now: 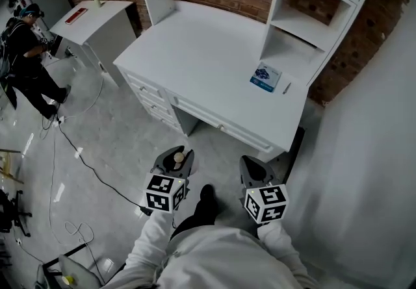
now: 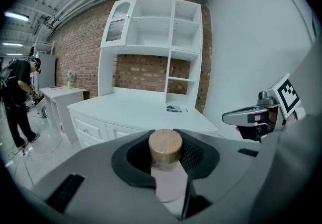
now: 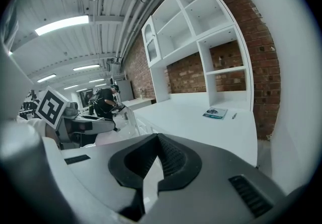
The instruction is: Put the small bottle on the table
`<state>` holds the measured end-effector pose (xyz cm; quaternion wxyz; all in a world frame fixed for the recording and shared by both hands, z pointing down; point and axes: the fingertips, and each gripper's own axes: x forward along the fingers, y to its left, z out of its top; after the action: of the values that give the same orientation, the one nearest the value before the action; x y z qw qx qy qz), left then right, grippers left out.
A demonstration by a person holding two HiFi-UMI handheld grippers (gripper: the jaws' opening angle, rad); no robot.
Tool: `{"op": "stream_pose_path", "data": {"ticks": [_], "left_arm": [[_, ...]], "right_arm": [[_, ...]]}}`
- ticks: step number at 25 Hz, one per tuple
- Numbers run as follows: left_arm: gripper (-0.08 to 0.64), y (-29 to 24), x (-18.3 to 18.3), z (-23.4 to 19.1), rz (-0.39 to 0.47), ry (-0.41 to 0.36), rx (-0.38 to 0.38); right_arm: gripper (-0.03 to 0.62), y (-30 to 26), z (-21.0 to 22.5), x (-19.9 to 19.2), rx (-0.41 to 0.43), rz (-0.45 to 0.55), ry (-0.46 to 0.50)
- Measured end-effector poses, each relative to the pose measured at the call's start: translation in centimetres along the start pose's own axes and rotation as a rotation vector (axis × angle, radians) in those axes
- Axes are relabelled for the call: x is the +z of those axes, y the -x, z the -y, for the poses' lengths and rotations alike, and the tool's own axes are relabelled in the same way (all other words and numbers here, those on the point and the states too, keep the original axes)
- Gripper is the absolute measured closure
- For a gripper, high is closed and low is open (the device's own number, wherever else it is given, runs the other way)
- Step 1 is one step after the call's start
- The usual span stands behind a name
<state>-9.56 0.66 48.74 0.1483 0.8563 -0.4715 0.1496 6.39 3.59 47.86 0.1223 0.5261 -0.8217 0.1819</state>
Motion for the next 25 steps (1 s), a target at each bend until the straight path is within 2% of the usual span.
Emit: {"op": "stream_pose_path", "data": {"ticks": [13,25], "left_arm": [[0.44,-5.6,4.0,-6.4,0.008,-0.02,-0.032],[0.44,-9.0,5.5,-8.4,0.0,-0.024,-0.057]], "right_arm": [[0.565,-7.8,1.2,4.4,-0.041,0.015,-0.012],[0.565,-10.9,2.8,6.3,-0.072,0.027,-0.013]]}}
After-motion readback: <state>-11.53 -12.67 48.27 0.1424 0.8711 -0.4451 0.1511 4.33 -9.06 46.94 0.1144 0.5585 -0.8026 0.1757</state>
